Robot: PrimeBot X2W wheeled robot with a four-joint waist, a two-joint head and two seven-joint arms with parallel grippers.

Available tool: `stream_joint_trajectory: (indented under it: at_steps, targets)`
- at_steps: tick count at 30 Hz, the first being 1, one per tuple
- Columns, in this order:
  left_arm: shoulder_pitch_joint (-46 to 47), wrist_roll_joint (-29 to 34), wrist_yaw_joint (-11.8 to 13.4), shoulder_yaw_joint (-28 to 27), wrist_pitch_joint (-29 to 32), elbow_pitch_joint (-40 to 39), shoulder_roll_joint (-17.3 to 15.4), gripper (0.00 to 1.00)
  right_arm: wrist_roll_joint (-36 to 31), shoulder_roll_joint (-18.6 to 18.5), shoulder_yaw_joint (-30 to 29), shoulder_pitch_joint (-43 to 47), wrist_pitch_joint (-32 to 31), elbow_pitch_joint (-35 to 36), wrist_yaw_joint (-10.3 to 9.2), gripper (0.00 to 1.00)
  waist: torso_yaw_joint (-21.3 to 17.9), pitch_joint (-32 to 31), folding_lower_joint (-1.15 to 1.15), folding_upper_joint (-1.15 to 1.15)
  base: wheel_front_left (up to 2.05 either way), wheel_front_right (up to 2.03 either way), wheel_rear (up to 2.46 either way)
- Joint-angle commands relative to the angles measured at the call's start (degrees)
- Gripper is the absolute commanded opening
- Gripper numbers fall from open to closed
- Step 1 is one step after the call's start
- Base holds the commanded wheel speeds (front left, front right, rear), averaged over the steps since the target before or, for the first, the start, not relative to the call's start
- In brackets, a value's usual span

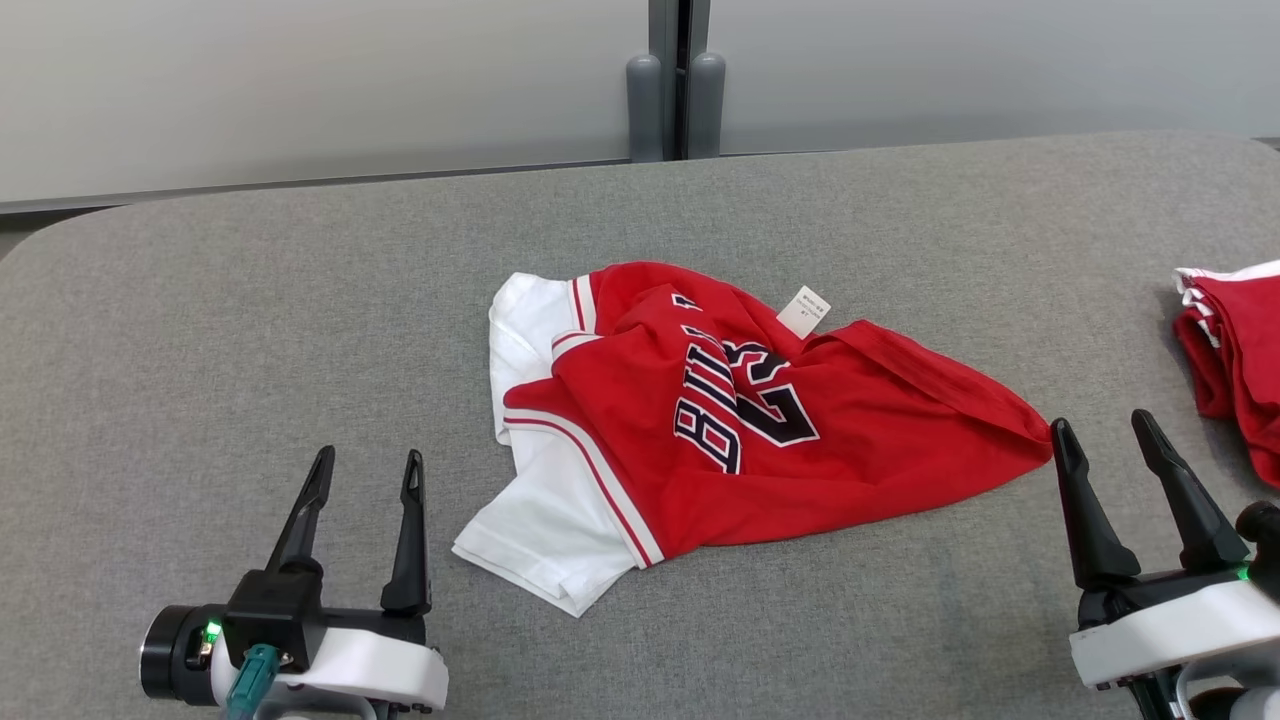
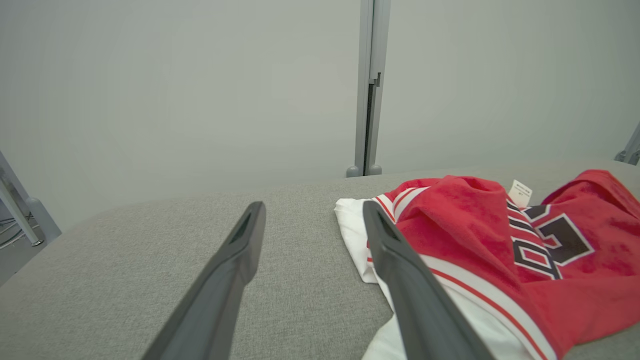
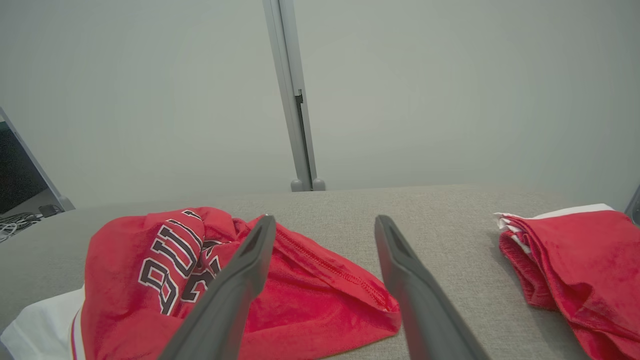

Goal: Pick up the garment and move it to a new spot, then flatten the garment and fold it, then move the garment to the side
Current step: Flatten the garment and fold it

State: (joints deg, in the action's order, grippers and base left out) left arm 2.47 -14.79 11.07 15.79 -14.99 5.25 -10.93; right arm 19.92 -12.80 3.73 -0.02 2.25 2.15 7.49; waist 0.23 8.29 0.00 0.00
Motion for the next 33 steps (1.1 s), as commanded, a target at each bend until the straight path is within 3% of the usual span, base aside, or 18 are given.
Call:
stream_joint_trajectory:
  at_steps: [1,15,26,29,33]
  targets:
    - [-0.52,-0.36,-0.34,0.00,-0.24,0.03,-0.41,1.00,-0.49,0.08,-0.36,0.31,-0.33,0.42,0.00,1.00,-0.08,-0.19,0.00,0.00,0.00,0.00,0.00]
    - [0.48,-0.34,-0.68,1.38,0.25,0.84,-0.66,1.00,-0.36,0.60,-0.87,0.55,-1.27,1.77,0.00,1.00,0.42,-0.13,0.00,0.00,0.00,0.00,0.00]
    - [4.54,-1.89,-5.70,7.05,4.99,12.45,2.08,1.00,1.41,0.50,0.02,-1.36,-0.77,-0.53,0.00,1.00,-0.49,3.77,0.00,0.00,0.00,0.00,0.00]
    - [5.54,-2.92,-6.40,6.82,4.70,15.32,2.56,0.00,1.86,0.34,-0.54,-1.56,-0.42,-1.56,0.00,1.00,-0.97,4.41,0.00,0.00,0.00,0.00,0.00]
    - [5.81,-3.55,-6.48,6.52,4.13,16.84,2.74,0.00,2.26,0.06,-1.81,-1.73,-0.10,-3.04,0.00,1.00,-1.20,4.88,0.00,0.00,0.00,0.00,0.00]
